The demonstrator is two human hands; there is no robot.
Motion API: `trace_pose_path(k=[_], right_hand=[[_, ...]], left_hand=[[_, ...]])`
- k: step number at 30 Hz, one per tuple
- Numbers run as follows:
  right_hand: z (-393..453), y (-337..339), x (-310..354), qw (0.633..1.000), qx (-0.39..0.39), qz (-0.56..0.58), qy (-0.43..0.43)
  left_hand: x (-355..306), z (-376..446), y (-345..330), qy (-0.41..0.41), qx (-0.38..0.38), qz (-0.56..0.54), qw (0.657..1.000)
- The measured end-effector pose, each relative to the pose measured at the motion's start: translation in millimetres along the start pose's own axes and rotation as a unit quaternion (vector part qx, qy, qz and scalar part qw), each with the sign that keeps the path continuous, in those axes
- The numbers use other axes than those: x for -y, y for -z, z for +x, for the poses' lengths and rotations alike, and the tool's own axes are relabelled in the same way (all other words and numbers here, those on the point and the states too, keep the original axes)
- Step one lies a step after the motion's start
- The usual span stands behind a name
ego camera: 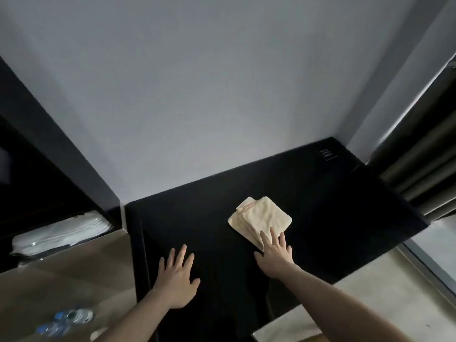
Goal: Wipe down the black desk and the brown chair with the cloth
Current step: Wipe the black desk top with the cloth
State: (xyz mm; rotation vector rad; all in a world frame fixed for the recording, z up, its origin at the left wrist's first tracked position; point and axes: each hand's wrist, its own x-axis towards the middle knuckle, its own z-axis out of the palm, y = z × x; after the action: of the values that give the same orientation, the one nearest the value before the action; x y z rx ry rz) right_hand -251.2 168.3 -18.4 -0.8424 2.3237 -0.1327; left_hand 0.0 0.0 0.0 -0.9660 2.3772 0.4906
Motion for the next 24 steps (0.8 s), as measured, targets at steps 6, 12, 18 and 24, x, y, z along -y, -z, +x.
trace_pose_path(k=[6,12,18,24], right_hand=[[69.6,-1.6,-10.6,0.998,0.061,-0.004,-0.007],[73.4,-22.6,-14.3,0.996,0.035,-0.077,0.039],[-3.7,-75.5,-14.1,0.993,0.083,-0.049,0.064],[-81.0,-131.4,-9.6,0.991,0.118,0.004,0.062]], left_hand=[[-1.3,25.7,-13.2,0.032,0.034,0.028,0.999],[4.4,30.5,-18.2,0.035,0.046,0.039,0.998],[5.3,17.2,-26.9,0.017,0.054,0.02,0.998],[14.6,-18.2,-56.0,-0.012,0.074,0.04,0.996]])
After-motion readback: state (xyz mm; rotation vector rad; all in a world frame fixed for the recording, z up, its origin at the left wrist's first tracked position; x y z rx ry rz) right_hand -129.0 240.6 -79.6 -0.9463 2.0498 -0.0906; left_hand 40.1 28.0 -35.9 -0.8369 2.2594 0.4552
